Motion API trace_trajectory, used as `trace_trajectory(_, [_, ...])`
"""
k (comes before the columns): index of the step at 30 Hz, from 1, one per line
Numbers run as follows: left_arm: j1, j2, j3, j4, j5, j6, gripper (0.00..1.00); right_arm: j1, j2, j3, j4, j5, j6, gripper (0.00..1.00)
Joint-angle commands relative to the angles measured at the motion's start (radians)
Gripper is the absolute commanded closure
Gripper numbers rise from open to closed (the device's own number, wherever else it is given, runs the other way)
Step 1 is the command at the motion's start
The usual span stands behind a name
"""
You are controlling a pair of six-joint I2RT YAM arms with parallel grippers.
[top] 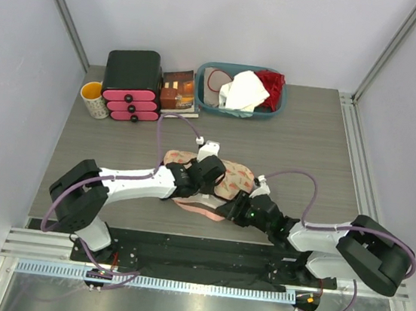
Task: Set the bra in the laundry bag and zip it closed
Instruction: Adjust the laundry bag at the center of the board.
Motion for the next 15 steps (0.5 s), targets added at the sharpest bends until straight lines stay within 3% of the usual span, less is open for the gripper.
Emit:
trace_trajectory(1, [0.006,-0.084,-0.031,-0.014,-0.054,0.079,0.65,0.007,-0.058,0.056,-0.151,-0.091,-0.100,0.44])
trace_trajectory(2, [0.007,-0.099,-0.043,-0.008,-0.032,0.084,0.65,0.006,-0.086,0.064,-0.198,-0.080,-0.135,0.38])
trace_trajectory(5, [0.001,-0.168,-0.115,0.050,0.120,0.098,0.66,0.005,-0.245,0.093,-0.395,-0.010,-0.207,0.31])
trace_trajectory(10, [-0.048,-0.260,-0.184,0.107,0.275,0.075,0.64,-0.076,-0.423,0.139,-0.633,0.018,-0.296,0.28])
trace_trajectory(15, [-0.109,-0.317,-0.241,0.235,0.313,-0.038,0.49,-0.285,-0.457,0.141,-0.643,-0.130,-0.325,0.29])
